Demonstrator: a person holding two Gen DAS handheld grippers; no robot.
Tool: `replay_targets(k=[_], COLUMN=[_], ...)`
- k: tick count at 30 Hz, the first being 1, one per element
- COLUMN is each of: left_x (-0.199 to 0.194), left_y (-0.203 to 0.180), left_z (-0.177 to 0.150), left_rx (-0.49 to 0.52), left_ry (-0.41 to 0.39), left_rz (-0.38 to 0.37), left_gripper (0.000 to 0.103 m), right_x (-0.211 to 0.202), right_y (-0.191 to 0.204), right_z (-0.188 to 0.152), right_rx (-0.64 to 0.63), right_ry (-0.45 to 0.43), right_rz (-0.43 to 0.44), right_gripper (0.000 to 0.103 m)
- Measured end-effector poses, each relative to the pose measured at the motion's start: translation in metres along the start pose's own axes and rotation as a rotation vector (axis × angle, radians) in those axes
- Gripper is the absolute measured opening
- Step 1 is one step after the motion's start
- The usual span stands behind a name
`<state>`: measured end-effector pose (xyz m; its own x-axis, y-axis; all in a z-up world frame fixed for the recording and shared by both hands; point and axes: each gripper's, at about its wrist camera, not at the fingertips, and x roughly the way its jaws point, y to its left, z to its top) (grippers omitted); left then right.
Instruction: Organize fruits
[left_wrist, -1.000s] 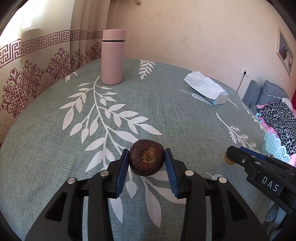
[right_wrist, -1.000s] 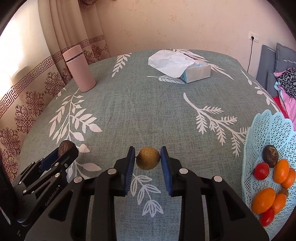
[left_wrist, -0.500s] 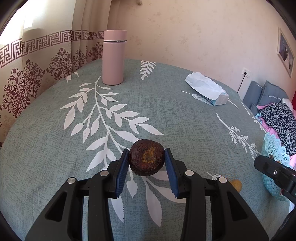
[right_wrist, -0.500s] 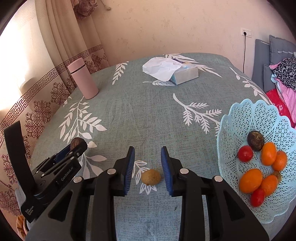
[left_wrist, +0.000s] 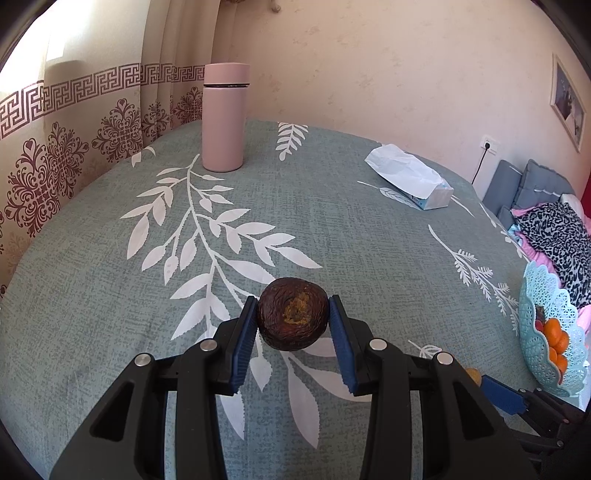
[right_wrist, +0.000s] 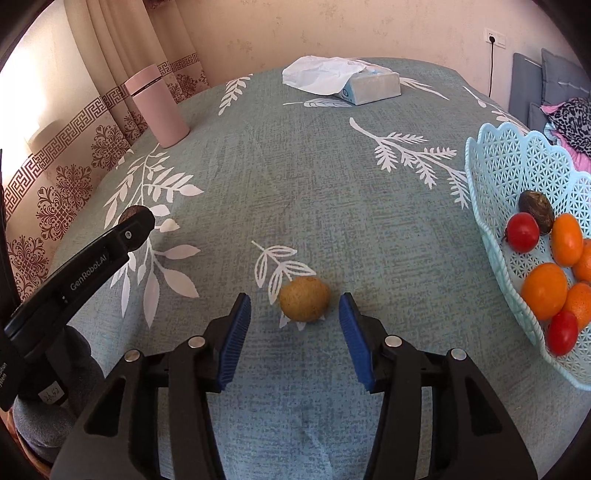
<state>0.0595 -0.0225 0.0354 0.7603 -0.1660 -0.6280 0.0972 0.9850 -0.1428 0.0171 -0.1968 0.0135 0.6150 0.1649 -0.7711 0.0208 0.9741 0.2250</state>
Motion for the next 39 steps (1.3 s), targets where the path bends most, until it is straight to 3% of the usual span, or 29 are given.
replay_targets(k=[3,11,21,28,34,35,38,39], left_x=[-0.001,-0.001,0.0,0.001,-0.001,-0.001,-0.001,-0.001], left_y=[-0.001,-0.001,-0.002,-0.003,-0.006,-0.007,-0.008,-0.009], left_z=[0.0,0.0,0.0,-0.001,-0.003,-0.003,-0.003,-0.003], left_rx=[0.005,0.007,0.013,0.024,0.038,0.04,0.048,0.052], left_ry=[-0.002,-0.003,-0.002,-0.005,-0.016,-0.017,-0.022,-0.021], left_rz=[0.0,0.001,0.004,0.012,0.028,0.031,0.042,0.047], left_gripper=[0.039,0.039,0.039,0.039,0.039,0.039,0.039,0.039], right_x=[0.0,-0.01,-0.063,-0.097,-0.103,-0.104,-0.113,-0.117], right_y=[-0.003,-0.006,-0.021,-0.06,-0.101,-0.107,-0.122,-0.126], right_z=[-0.001,0.001,0.008,0.014,0.018,0.017,0.013,0.011], right_rx=[0.005,0.012,0.063,0.145,0.232,0.246,0.289,0.295], right_ry=[0.001,-0.027,-0.148,-0.235,-0.252,-0.254,-0.277,-0.289], right_rz=[-0.003,0.003,0.013,-0.058,-0.127,-0.129,-0.139,-0.15], right_gripper=[0.029,0.029,0.029,0.029,0.029,0.03,0.053,0.054])
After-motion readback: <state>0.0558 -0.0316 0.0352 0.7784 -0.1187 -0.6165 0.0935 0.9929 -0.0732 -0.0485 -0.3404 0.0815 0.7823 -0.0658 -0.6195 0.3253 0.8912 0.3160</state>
